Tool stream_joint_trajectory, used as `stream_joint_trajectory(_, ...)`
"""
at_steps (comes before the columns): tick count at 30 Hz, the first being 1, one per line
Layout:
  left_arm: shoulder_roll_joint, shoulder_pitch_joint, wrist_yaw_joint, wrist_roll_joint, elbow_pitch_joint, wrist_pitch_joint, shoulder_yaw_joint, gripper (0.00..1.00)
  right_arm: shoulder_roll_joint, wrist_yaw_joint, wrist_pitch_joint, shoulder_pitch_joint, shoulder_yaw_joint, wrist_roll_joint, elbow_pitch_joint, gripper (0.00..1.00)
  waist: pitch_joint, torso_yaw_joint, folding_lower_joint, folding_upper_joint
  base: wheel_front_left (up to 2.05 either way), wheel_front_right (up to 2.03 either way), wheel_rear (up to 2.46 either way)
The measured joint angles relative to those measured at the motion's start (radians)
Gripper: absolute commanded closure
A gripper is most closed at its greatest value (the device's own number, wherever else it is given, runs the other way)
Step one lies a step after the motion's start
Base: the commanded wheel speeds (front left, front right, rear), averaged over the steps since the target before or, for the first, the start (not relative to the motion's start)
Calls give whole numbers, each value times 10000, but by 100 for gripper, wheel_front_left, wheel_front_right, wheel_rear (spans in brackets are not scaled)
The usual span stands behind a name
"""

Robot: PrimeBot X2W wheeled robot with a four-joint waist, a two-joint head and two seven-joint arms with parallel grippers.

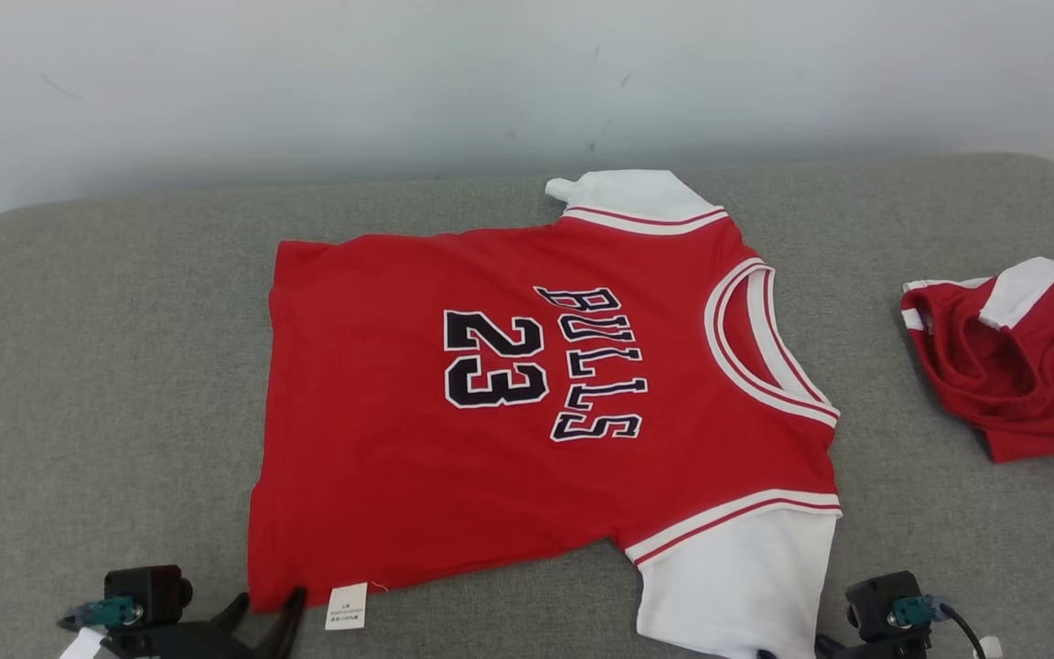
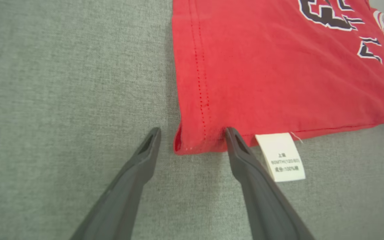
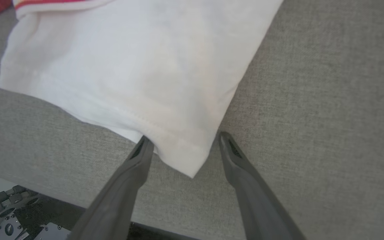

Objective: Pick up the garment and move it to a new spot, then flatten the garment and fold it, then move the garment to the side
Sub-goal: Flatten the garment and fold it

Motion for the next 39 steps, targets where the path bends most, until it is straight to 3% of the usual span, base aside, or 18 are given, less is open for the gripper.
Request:
stream_joint_trajectory(1, -25, -5, -48, -8, 38, 48, 2, 4, 44, -2, 50, -8, 0, -31, 36, 33, 7, 2, 0, 0, 0, 0, 0)
stream_joint_trajectory(2, -38, -14, -77, -12, 84, 65, 8, 60, 90, -10, 56, -14, -4, -54, 67, 79, 11, 3, 0, -1, 0, 0, 0)
stream_joint_trajectory(3, -56, -32, -88, -92, 155, 84, 17, 100, 125, -42, 56, -26, 6, -65, 86, 100, 13, 6, 0, -1, 0, 0, 0)
stream_joint_trajectory(11, -314, -132, -347, -445, 493, 295, 44, 100, 345, -73, -52, -200, -198, 188, 291, 100, -282, 35, 0, 0, 0, 0, 0)
stream_joint_trajectory(16, -82, -20, -332, -401, 405, -96, 201, 100, 240, -15, -311, -179, -861, 779, -144, 100, -605, 15, 0, 0, 0, 0, 0)
stream_joint_trajectory(22, 40, 238, -174, -259, -201, -552, 288, 100, -322, 29, -320, 246, -1279, 982, -738, 100, -969, 7, 0, 0, 0, 0, 0)
stream_joint_trajectory(29, 272, 443, -176, -167, -1032, -550, 69, 100, -362, 249, 159, 428, -1057, 1254, -1168, 100, -1023, 52, 0, 0, 0, 0, 0)
stream_joint_trajectory(35, 623, -432, -1078, 77, -1444, 546, -370, 100, -366, 669, 1632, -887, -297, 1496, -924, 100, -623, -102, 0, 0, 0, 0, 0)
stream_joint_trajectory(39, 639, -1978, -1862, -531, -1348, 1783, -261, 100, -334, 719, 3007, -2968, 59, 1429, -255, 100, -184, -265, 0, 0, 0, 0, 0)
